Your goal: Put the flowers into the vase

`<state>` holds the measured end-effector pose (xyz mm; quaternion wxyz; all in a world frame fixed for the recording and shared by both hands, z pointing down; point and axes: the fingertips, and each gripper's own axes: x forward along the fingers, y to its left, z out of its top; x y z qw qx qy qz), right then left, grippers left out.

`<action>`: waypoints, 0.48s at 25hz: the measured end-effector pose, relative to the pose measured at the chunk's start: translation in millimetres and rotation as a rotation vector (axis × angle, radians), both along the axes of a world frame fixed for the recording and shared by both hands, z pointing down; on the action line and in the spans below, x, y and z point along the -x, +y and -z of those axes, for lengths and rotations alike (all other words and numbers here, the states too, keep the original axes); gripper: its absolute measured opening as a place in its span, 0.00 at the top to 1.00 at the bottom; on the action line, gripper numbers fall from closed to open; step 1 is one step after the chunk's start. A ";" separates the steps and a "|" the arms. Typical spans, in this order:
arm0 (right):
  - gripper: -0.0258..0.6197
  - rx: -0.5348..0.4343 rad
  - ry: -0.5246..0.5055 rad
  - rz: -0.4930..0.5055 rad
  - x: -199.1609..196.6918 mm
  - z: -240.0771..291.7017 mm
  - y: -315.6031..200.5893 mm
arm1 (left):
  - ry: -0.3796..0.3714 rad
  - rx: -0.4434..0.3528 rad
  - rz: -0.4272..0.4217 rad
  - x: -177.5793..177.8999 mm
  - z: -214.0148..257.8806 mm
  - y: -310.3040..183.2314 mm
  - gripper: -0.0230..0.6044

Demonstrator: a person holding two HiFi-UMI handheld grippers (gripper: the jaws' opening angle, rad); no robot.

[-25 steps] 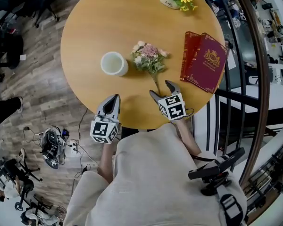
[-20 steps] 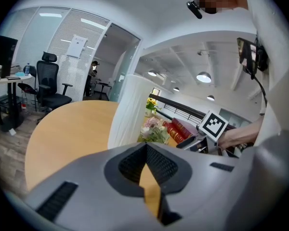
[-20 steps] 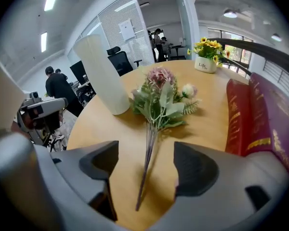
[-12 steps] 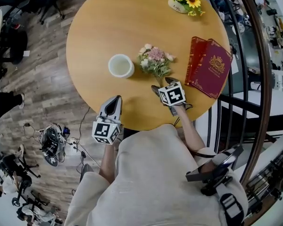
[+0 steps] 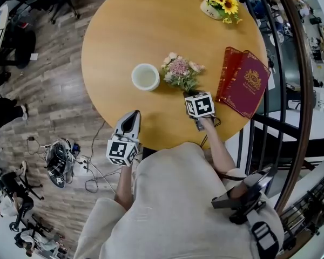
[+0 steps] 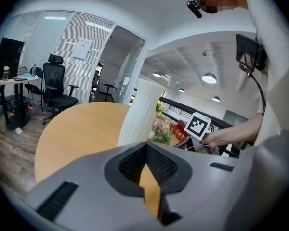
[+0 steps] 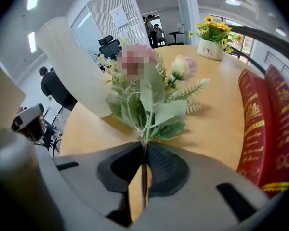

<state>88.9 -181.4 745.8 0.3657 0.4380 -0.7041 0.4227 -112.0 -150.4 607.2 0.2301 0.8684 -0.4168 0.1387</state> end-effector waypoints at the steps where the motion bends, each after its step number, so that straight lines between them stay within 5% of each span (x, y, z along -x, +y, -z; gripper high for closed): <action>1: 0.90 -0.010 -0.010 -0.005 1.0 2.2 -0.4 | 0.001 -0.002 -0.002 -0.3 0.3 -0.2 0.95; 12: 0.90 -0.133 -0.058 -0.060 -5.6 42.7 -13.6 | 0.006 -0.057 -0.027 -10.3 18.9 -4.9 0.95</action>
